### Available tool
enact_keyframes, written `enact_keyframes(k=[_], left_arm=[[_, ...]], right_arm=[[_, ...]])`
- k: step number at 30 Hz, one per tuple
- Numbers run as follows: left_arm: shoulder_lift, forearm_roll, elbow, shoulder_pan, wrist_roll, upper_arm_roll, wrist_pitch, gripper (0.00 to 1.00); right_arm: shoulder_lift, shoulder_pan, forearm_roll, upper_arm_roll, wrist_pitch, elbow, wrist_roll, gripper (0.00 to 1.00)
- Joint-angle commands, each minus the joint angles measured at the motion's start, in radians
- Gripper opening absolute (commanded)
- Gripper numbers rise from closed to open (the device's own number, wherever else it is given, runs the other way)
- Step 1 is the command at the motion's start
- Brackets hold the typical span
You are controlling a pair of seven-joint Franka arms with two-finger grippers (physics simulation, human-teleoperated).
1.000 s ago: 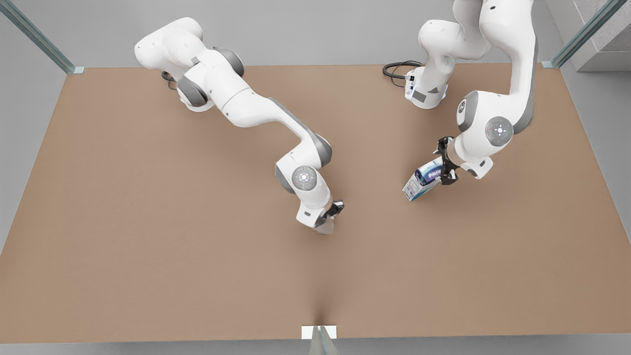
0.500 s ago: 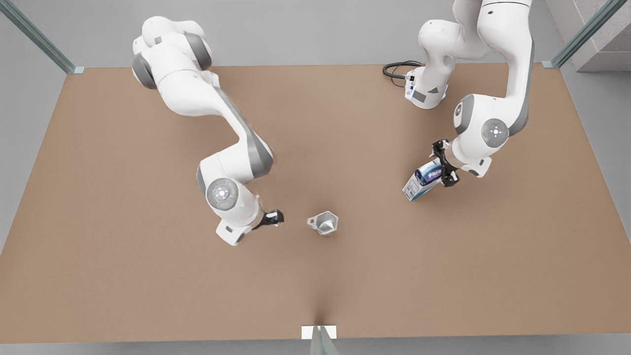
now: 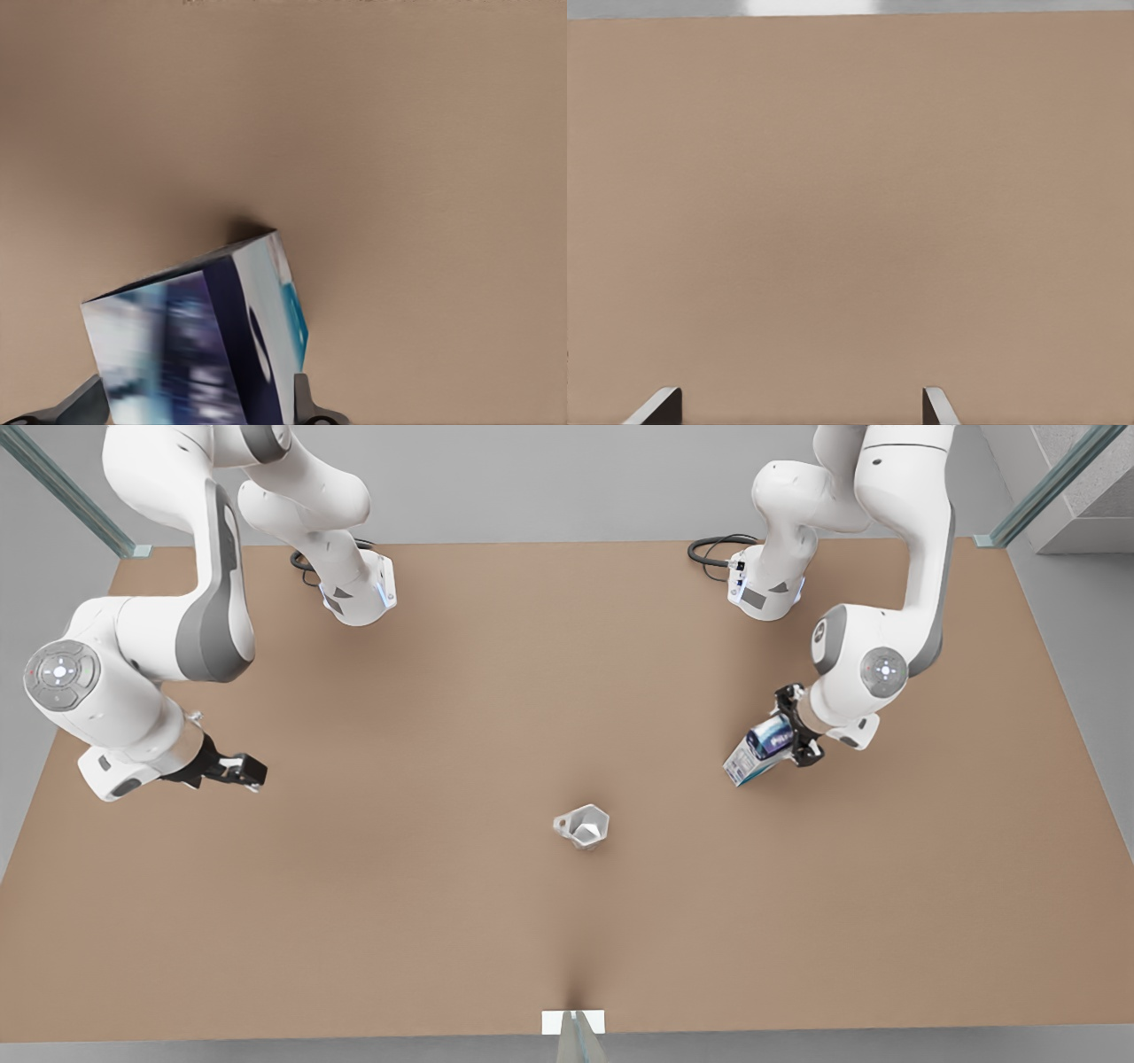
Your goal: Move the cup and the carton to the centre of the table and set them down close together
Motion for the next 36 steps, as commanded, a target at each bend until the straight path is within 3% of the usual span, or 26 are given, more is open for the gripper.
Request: enact_keyframes(k=[1, 13, 15, 16, 19, 23, 25, 28, 32, 36], left_arm=[[0.001, 0.0, 0.0, -0.023, -0.001, 0.0, 0.0, 1.0], [0.038, -0.003, 0.0, -0.028, -0.002, -0.001, 0.003, 1.0], [0.034, -0.003, 0.002, -0.028, 0.012, -0.001, 0.002, 0.47], [0.034, -0.003, 0.002, -0.028, 0.013, -0.001, 0.002, 0.44], [0.034, -0.003, 0.002, -0.028, 0.013, -0.001, 0.003, 0.41], [0.005, -0.001, 0.043, -0.029, 0.021, -0.004, -0.015, 0.48], [0.011, -0.001, 0.138, -0.071, 0.022, -0.081, -0.129, 0.51], [0.068, -0.003, 0.256, -0.076, 0.021, -0.125, -0.247, 0.51], [0.229, -0.001, 0.505, -0.079, -0.077, -0.391, -0.276, 0.56], [0.384, 0.015, 0.702, -0.14, -0.116, -0.423, -0.272, 0.58]], right_arm=[[0.001, 0.002, 0.0, 0.0, 0.001, 0.0, 0.0, 1.0], [0.045, 0.0, -0.005, 0.0, 0.018, 0.006, -0.002, 1.0], [0.045, 0.0, -0.005, 0.0, 0.018, 0.006, -0.002, 1.0], [0.045, 0.0, -0.005, 0.0, 0.018, 0.006, -0.002, 1.0], [0.051, 0.0, -0.005, 0.0, 0.022, 0.008, -0.002, 1.0], [0.053, 0.0, -0.005, 0.0, 0.025, 0.008, -0.002, 1.0], [0.047, -0.001, -0.005, 0.0, 0.016, 0.021, -0.002, 1.0], [0.036, -0.003, -0.003, -0.002, -0.024, 0.078, 0.0, 1.0], [0.036, -0.003, -0.003, -0.021, -0.044, 0.095, 0.0, 1.0], [0.036, -0.012, -0.002, -0.031, -0.044, 0.1, -0.009, 1.0]])
